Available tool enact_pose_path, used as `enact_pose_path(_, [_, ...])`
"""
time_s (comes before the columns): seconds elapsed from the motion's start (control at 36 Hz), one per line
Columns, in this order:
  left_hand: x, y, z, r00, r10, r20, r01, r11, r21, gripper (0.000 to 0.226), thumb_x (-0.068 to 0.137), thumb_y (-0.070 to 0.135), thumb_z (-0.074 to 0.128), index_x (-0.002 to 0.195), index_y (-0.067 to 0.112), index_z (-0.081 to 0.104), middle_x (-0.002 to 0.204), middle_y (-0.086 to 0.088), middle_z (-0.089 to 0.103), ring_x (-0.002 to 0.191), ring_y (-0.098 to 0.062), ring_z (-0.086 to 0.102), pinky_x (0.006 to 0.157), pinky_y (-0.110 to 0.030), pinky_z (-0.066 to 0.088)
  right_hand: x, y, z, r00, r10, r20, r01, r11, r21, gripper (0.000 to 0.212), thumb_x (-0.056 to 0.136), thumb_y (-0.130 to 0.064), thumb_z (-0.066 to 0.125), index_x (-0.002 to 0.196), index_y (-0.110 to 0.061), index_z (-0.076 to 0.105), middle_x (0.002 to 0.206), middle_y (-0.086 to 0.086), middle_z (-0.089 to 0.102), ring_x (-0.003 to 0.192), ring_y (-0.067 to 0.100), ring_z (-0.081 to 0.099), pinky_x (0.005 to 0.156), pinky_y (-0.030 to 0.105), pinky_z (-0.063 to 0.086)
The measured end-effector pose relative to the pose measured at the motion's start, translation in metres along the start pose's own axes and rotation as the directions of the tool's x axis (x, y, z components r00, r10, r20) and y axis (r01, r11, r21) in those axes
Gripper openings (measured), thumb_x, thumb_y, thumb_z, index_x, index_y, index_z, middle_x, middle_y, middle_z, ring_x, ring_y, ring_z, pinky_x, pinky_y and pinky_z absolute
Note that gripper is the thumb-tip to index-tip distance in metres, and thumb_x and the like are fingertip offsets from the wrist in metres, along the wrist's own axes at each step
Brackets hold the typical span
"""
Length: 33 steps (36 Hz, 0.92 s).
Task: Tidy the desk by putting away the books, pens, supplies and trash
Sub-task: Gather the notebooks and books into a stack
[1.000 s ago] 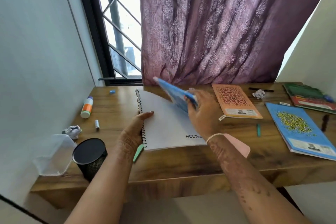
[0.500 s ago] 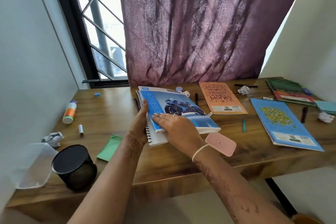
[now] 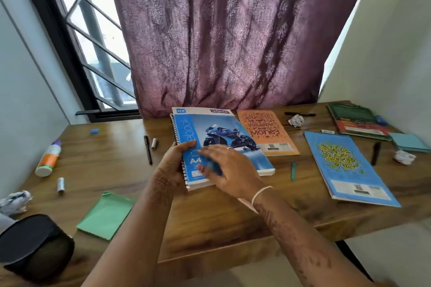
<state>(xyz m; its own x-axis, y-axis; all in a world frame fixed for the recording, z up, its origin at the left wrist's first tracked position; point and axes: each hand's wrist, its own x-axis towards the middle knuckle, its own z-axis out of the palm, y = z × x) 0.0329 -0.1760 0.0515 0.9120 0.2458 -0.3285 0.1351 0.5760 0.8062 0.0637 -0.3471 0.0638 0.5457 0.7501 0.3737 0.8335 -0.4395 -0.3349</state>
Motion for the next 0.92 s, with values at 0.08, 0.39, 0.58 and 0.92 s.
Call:
enact_pose_path(0.08, [0.018,-0.005,0.013,0.996,0.028,-0.085,-0.027,0.999,0.019,0.053,0.088,0.012,0.061,0.138,0.004,0.045,0.087,-0.013,0.063,0.055,-0.022,0.067,0.05,-0.033,0.057,0.003,0.052,-0.006,0.963,0.216,-0.159,-0.187,0.966,0.18,0.048,0.093,-0.055,0.04,0.118,-0.023,0.066,0.117,-0.004,0.067,0.108,0.013,0.058,0.089,0.031,0.049])
enact_pose_path(0.39, [0.064,-0.013,0.05,0.983,0.052,-0.174,-0.038,0.996,0.081,0.028,0.089,0.009,0.059,0.116,0.004,0.052,0.059,-0.004,0.069,0.044,-0.017,0.065,0.041,-0.025,0.052,-0.004,0.249,-0.02,0.659,0.752,0.028,-0.752,0.659,0.014,0.029,0.094,-0.025,0.048,0.111,-0.007,0.062,0.113,0.015,0.066,0.098,0.035,0.063,0.085,0.042,0.053])
enact_pose_path(0.58, [0.068,-0.019,0.063,0.977,0.041,-0.211,-0.022,0.996,0.091,0.039,0.077,0.016,0.069,0.112,0.005,0.055,0.073,-0.01,0.069,0.051,-0.021,0.066,0.046,-0.028,0.055,-0.005,0.278,-0.013,0.612,0.779,0.133,-0.782,0.622,-0.043,0.078,0.072,-0.069,0.063,0.122,-0.009,0.057,0.12,0.013,0.064,0.107,0.034,0.062,0.089,0.04,0.052])
enact_pose_path(0.92, [0.069,-0.032,0.071,0.948,0.033,-0.315,-0.004,0.996,0.091,0.044,0.075,0.02,0.071,0.113,0.006,0.055,0.085,-0.013,0.068,0.056,-0.023,0.068,0.048,-0.03,0.057,0.003,0.295,-0.017,0.593,0.788,0.168,-0.783,0.612,-0.106,0.091,0.039,-0.075,0.078,0.112,-0.022,0.067,0.106,0.004,0.069,0.096,0.026,0.066,0.082,0.035,0.056])
